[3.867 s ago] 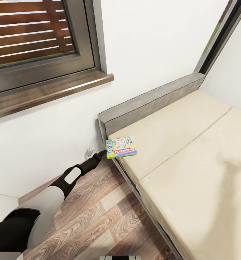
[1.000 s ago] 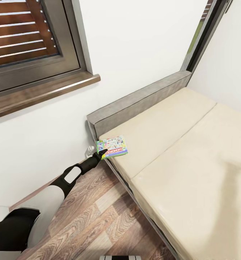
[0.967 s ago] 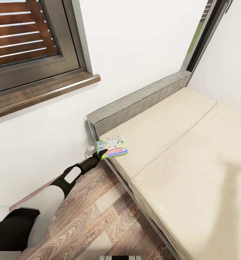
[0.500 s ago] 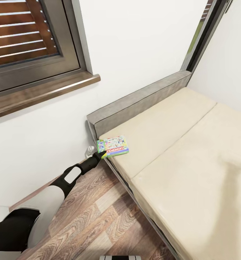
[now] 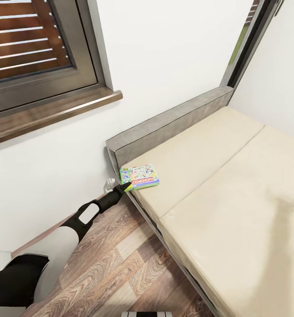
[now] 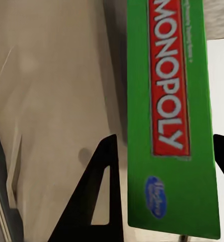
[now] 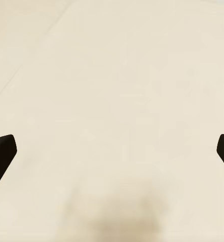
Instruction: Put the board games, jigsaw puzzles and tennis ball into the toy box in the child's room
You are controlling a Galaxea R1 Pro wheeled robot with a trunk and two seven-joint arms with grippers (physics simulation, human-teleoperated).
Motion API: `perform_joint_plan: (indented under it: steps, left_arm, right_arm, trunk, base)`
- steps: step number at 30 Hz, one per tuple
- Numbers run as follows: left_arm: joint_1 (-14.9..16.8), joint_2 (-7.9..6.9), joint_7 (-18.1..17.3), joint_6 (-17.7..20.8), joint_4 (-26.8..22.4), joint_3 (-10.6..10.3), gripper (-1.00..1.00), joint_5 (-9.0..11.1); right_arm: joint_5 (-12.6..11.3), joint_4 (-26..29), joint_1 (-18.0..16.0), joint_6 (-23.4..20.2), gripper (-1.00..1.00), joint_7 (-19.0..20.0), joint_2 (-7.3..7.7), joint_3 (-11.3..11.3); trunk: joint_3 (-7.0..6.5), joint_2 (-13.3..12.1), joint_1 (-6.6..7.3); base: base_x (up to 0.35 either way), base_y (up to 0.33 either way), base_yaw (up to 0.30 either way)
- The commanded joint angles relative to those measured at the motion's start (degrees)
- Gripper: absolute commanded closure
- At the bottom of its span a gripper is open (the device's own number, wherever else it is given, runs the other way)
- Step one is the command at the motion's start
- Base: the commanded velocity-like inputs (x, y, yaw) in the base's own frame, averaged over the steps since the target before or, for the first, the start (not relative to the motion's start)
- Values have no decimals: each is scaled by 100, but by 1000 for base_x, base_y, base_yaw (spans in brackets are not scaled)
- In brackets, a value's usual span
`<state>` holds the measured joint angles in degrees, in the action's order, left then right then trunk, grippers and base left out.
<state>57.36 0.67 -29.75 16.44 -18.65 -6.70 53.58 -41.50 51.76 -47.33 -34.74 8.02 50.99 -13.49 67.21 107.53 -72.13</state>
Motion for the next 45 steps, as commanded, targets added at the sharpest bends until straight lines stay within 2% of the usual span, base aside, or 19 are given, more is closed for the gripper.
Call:
perform_joint_plan:
  steps: [1, 27, 35, 39, 45]
  left_arm:
    - [3, -1, -8, 35, 2, -23, 100, 56]
    - [-6, 53, -88, 47, -13, -25, 100, 64]
    - [-72, 54, -472, 60, -15, -29, 100, 65]
    - [-197, 53, -765, 95, -28, -36, 100, 70]
    - [-337, 87, -925, 282, -200, -92, 100, 70]
  right_arm:
    - [8, 1, -4, -33, -100, 24, -1, -13]
    - [10, 1, -5, -33, -100, 24, -2, -13]
    - [10, 2, 22, -37, -100, 27, -13, -5]
    - [-9, 155, 163, -65, -100, 35, -53, 17]
    - [-35, 449, 401, -284, -100, 39, -74, 9]
  trunk:
    - [3, 2, 0]
    - [3, 2, 0]
    - [3, 2, 0]
    - [3, 2, 0]
    - [3, 2, 0]
  base:
    - [0, 0, 0]
    - [0, 0, 0]
    - [0, 0, 0]
    - [0, 0, 0]
    - [0, 0, 0]
